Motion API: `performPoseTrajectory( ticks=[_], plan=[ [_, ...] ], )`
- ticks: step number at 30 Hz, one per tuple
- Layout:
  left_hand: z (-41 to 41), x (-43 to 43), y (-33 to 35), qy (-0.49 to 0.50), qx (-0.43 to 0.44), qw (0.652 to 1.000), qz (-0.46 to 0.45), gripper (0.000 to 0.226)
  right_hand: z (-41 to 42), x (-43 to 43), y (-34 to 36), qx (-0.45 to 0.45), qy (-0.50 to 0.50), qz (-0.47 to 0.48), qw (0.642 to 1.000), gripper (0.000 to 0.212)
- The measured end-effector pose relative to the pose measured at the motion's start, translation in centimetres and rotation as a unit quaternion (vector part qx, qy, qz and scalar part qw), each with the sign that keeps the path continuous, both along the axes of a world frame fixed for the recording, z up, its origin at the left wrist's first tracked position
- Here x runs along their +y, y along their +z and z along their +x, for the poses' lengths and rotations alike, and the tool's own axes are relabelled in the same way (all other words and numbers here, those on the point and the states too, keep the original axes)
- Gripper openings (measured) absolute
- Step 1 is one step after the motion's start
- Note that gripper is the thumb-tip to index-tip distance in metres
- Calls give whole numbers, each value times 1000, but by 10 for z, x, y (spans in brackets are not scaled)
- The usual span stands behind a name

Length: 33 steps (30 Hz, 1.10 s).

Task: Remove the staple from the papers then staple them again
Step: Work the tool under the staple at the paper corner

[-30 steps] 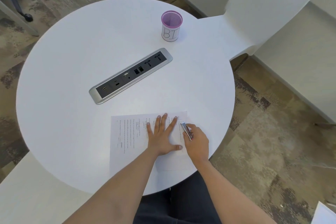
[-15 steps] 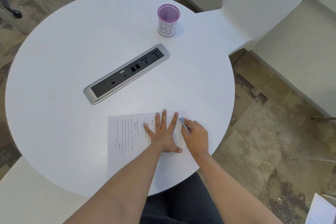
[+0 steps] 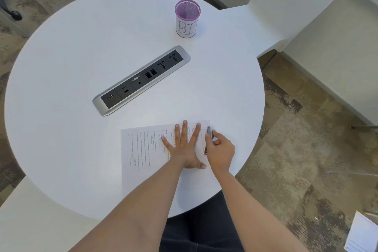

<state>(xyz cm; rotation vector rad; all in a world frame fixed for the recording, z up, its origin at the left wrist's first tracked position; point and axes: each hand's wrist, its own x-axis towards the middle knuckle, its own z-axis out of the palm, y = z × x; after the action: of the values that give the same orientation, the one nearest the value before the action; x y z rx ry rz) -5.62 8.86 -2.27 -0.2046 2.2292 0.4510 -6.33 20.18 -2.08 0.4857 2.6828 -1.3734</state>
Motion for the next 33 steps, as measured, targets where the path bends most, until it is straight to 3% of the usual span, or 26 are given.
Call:
performPoseTrajectory(
  ticks=[3, 6, 18, 28, 33],
  plan=[
    [0, 0, 1, -2, -1, 1000, -4, 147, 3, 12, -1, -4, -11, 4, 1000, 27],
    [1, -1, 1, -4, -1, 1000, -5, 147, 6, 18, -2, -17, 55, 48, 997, 32],
    [2, 0, -3, 6, 4, 1000, -4, 148, -7, 3, 1, 24, 164, 129, 978, 20],
    [1, 0, -4, 8, 3, 1000, 0, 148, -1, 8, -1, 17, 155, 131, 979, 29],
    [1, -1, -3, 3, 2, 1000, 2, 147, -6, 4, 4, 22, 162, 152, 975, 20]
  ],
)
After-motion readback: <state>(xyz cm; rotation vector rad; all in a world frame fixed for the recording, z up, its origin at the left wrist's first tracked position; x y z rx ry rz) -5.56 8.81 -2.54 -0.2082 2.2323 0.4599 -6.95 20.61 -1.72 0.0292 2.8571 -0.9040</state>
